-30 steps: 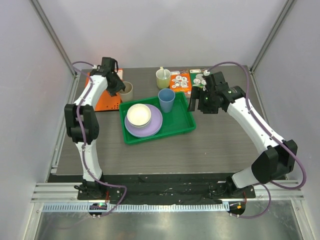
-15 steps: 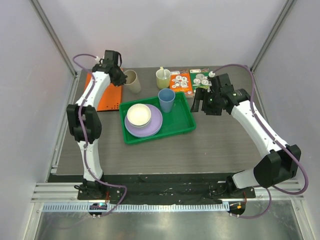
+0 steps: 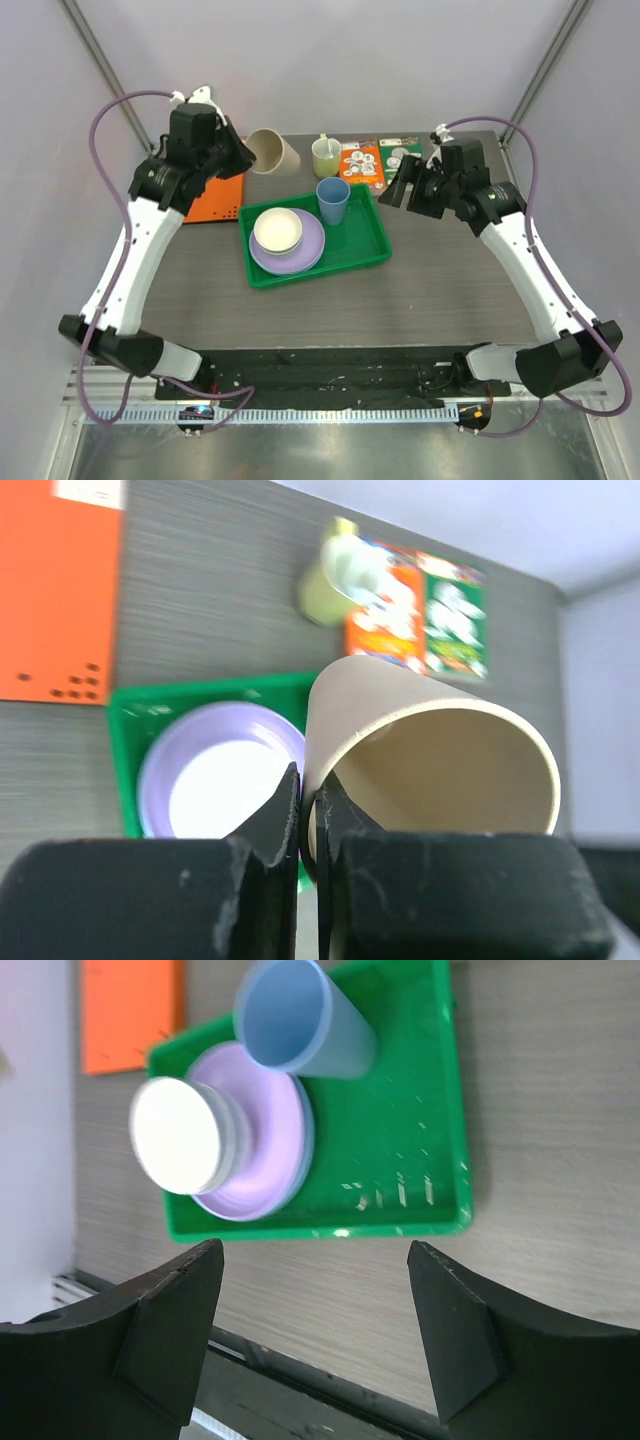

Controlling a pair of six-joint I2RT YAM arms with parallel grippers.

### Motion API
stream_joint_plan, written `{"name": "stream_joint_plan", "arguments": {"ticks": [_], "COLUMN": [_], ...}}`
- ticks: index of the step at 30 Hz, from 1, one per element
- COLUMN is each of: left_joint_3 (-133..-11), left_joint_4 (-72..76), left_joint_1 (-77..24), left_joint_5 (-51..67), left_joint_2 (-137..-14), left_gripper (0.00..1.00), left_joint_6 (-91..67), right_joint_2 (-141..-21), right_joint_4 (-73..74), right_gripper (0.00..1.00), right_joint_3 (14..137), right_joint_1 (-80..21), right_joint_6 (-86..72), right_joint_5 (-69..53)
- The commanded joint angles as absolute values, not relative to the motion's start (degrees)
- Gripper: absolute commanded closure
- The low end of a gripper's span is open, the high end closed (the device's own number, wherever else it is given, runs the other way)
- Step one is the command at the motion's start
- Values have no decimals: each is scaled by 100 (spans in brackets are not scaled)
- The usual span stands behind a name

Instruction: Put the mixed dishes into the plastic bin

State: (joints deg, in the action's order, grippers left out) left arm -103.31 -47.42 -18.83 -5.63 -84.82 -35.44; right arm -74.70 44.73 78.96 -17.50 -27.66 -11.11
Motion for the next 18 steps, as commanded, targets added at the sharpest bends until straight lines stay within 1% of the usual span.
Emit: {"name": "stream_joint_plan", "arguments": {"ticks": [1,5,10,13,18], "left_joint_3": [-9871,-9423,-9395,-9588,-9816], "left_joint_4": [-4938,-4922,-4816,-4843,-4720], "left_joint_1": [-2591,-3330,-3989,-4192,-4359], "left_joint_5": [-246,-492,-834,-958,-808], "left_joint_2": [-8297,-8402,-8841,-9157,-9465], "left_gripper": [100,100,100,100,100], "left_joint_6": [-3437,-3586,-3841,-3928,-4061], "right_joint_2": [-7163,-7172,-6988,-6987,-7093], "right_joint_4": [3964,3981,3850,3963,4192], "right_gripper": [21,22,21,20,20], "right_joint_3": [8568,9052,8878,8798,8465], "right_joint_1": [-1784,-1968,-2109,-2215,-2478], "right_joint_6": [-3269,-3375,-3445,-3393,-3234], "right_joint_5": [-1292,-1370,-1406,-1354,-1055]}}
